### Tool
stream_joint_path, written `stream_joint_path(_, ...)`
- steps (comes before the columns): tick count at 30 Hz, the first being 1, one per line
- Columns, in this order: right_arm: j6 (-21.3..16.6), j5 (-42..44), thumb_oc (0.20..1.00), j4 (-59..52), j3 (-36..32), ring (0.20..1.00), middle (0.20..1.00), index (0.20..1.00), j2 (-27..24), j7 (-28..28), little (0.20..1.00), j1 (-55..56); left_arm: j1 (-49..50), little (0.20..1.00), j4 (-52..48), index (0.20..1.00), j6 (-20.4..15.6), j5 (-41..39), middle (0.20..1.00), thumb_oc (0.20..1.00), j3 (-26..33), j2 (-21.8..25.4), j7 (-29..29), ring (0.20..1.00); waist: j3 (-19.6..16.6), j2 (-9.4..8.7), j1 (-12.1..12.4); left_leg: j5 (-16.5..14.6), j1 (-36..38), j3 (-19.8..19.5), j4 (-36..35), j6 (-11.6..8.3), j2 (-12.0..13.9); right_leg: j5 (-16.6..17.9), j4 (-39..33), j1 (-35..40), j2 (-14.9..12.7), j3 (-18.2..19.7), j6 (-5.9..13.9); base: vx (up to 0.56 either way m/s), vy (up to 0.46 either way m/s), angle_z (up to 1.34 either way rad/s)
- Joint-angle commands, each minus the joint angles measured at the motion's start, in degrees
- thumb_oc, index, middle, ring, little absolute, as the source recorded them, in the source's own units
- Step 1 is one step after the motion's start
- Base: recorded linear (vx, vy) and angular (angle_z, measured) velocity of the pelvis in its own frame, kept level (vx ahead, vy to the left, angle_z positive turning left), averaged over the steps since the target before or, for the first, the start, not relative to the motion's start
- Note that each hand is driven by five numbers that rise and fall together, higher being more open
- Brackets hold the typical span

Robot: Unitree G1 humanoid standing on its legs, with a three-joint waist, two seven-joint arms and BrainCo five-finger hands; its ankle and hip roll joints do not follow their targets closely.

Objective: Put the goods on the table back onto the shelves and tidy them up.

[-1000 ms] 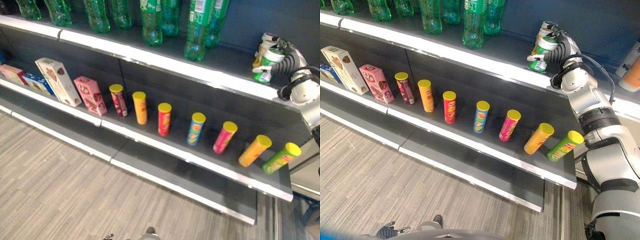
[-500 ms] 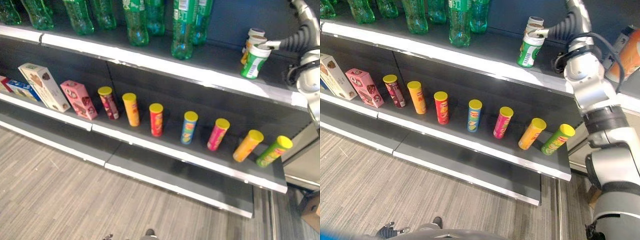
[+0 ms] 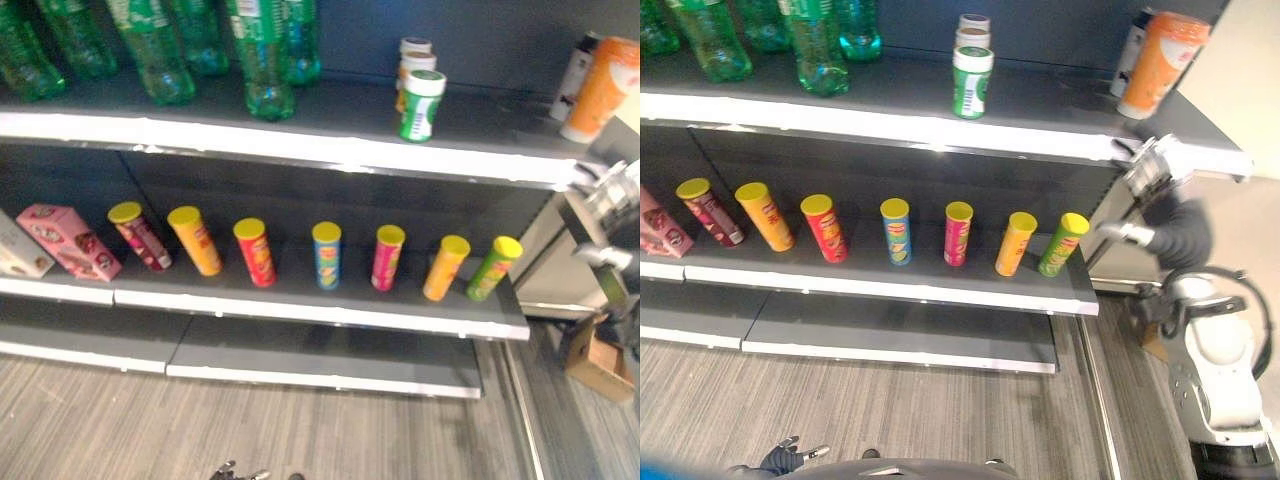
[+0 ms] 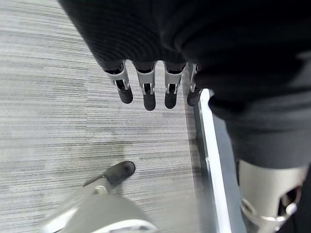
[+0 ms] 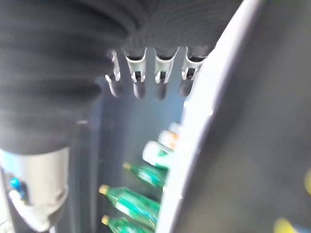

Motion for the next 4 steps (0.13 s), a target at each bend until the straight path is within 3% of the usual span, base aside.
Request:
stream_joint_path(1,5.09,4.32,1.0,0.49,3.42,1.0,1.0,1.0,-1.94,9.98,1.0,0.16,-1.54,1.0,1.39,1.0,-1.52,2.86,1.0,1.0,0.94,2.36,-2.59,1.0,-0.3,-0.04,0.75,-3.5,1.91,5.64,3.37,-2.96,4.01,-1.1,5.14,-2.64,-2.44,0.08,1.06,0.04,-0.002,-0.11)
stream_joint_path(4,9.09,-0.55,1.0,9.19,8.52,1.0,1.0,1.0,-2.95,14.14,1.0,5.39,-1.72,1.0,0.81,1.0,-1.72,3.43,1.0,1.0,0.42,2.73,-4.28,1.0,-0.16,0.29,-0.41,-3.34,2.02,6.28,3.45,-3.25,4.08,-0.95,5.22,-3.04,-2.59,0.73,1.01,-0.03,0.007,-0.15)
